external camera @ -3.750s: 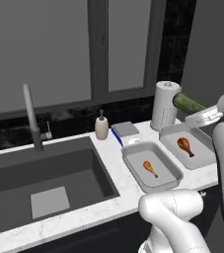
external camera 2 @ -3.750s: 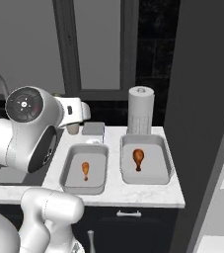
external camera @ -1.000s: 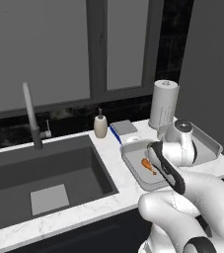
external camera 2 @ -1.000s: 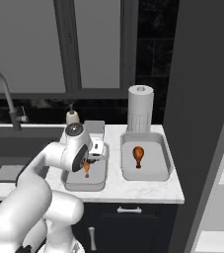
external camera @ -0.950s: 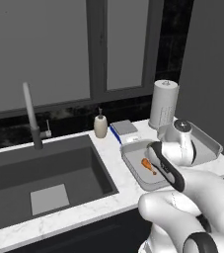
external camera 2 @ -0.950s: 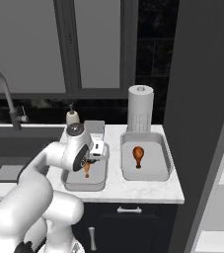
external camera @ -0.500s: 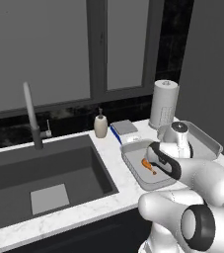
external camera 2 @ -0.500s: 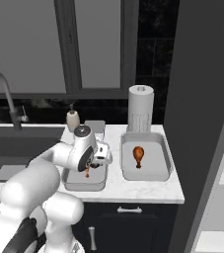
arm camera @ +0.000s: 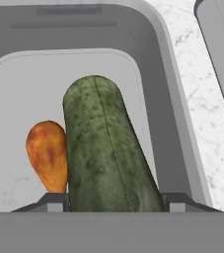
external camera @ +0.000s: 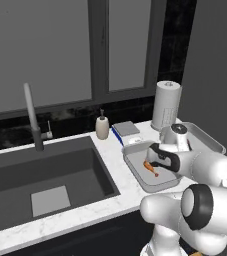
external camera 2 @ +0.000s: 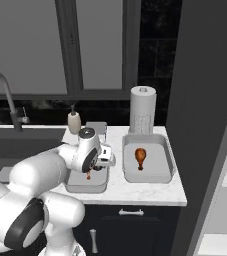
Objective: Place one cucumber and one chicken drumstick in each tupperware on the nearby counter, to pack two identical lunches.
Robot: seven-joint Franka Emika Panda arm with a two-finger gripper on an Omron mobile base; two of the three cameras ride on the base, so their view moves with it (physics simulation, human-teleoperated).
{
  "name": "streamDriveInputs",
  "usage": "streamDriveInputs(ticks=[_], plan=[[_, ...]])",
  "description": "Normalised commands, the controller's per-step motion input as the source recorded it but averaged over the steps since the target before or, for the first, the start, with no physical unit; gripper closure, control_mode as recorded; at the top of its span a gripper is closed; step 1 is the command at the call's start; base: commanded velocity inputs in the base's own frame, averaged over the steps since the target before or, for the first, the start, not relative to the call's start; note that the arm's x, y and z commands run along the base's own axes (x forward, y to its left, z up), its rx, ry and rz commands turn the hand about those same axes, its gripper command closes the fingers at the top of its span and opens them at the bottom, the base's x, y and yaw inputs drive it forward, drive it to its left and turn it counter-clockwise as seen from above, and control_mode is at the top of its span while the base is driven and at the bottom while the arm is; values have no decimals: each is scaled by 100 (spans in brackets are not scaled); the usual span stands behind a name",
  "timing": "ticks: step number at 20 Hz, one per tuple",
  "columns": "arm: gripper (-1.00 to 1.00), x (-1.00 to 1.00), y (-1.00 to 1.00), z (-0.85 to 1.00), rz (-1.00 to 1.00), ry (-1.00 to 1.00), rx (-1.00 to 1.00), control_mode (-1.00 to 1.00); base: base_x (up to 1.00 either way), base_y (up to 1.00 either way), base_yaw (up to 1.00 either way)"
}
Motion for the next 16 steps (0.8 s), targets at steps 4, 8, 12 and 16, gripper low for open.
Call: streamDriveInputs(ticks=[4, 8, 12, 16], plan=[[-100, 3, 8, 0, 0, -4, -2, -100, 0, 0, 0], [-100, -14, 1, 17, 0, -9, -1, -100, 0, 0, 0], [-100, -92, 0, 92, 0, -29, 0, -100, 0, 0, 0], [-100, -89, 16, 100, 0, -32, 0, -100, 0, 0, 0]])
